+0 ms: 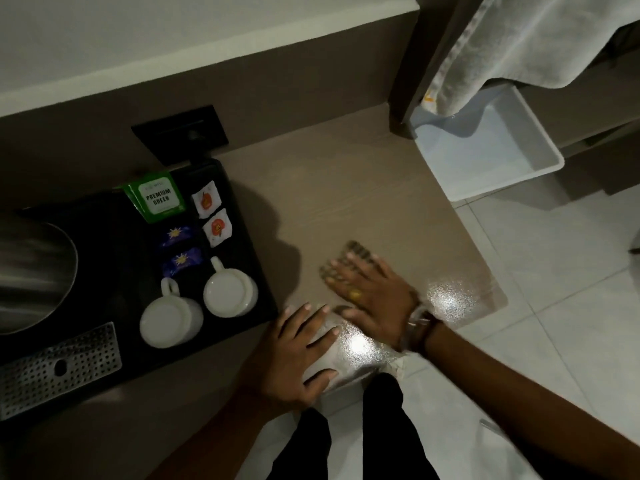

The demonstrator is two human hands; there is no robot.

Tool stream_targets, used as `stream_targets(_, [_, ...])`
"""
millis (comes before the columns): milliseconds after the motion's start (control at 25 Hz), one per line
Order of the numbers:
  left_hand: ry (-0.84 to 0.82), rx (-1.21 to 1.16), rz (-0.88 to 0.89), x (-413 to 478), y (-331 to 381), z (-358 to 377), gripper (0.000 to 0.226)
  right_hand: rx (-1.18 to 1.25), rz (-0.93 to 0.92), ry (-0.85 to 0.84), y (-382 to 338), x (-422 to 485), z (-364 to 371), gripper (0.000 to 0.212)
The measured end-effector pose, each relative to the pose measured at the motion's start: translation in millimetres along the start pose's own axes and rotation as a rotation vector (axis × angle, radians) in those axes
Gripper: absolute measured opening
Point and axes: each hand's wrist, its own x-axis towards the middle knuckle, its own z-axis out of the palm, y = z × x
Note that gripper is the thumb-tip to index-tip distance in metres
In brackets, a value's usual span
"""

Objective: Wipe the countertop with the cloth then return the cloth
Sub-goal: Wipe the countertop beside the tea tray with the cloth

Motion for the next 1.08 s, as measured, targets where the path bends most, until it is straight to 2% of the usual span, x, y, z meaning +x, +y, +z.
stream_targets(40, [-0.011, 0.022, -0.008, 0, 0, 0, 0.063, 0.011, 0.005, 0.000, 19, -25, -1, 0.064])
stream_targets(120, [-0.023, 0.036, -0.022, 2, 2, -1, 0.065, 0.068, 0.229, 0.025, 74, -29, -14, 0.063])
stream_targets(200, [-0.037, 0.010, -0.019, 2, -1, -1, 0.065, 0.141, 0.529, 0.114, 111, 28, -41, 0.068])
stream_targets(280, [-0.020, -0.021, -0.004, -1, -4, 4, 0.063, 0.185, 0.643, 0.162, 120, 116, -63, 0.073])
stream_targets(360, [0.008, -0.069, -0.004, -3, -5, 10, 0.062, 0.177, 0.539, 0.149, 93, 192, -76, 0.072])
stream_targets(440, [0.000, -0.097, -0.001, -6, -3, 11, 0.062, 0.109, 0.291, 0.079, 47, 209, -72, 0.069])
stream_targets(520, [-0.019, -0.074, -0.006, -7, -2, 9, 0.063, 0.030, 0.013, 0.020, 8, 166, -48, 0.068])
stream_targets(600, [-0.019, -0.073, -0.017, -4, -1, 8, 0.065, -0.019, -0.178, -0.049, -4, 89, -27, 0.067])
stream_targets(640, [-0.012, -0.086, -0.017, -4, 0, 8, 0.066, -0.034, -0.188, -0.062, 5, 54, -21, 0.067])
stream_targets(720, [0.018, -0.121, -0.020, -4, 0, 10, 0.066, 0.012, -0.001, -0.043, 50, 24, -25, 0.066])
stream_targets(840, [0.034, -0.125, -0.018, -2, -4, 11, 0.067, 0.137, 0.440, 0.104, 105, 85, -57, 0.074])
stream_targets(920, [0.048, -0.135, -0.019, -3, -3, 16, 0.069, 0.229, 0.582, 0.150, 113, 155, -77, 0.080])
stream_targets(1000, [0.062, -0.148, -0.011, -4, -4, 17, 0.070, 0.223, 0.544, 0.124, 84, 208, -83, 0.077])
stream_targets(1080, [0.037, -0.111, 0.012, -4, -5, 14, 0.068, 0.151, 0.346, 0.076, 36, 215, -73, 0.070])
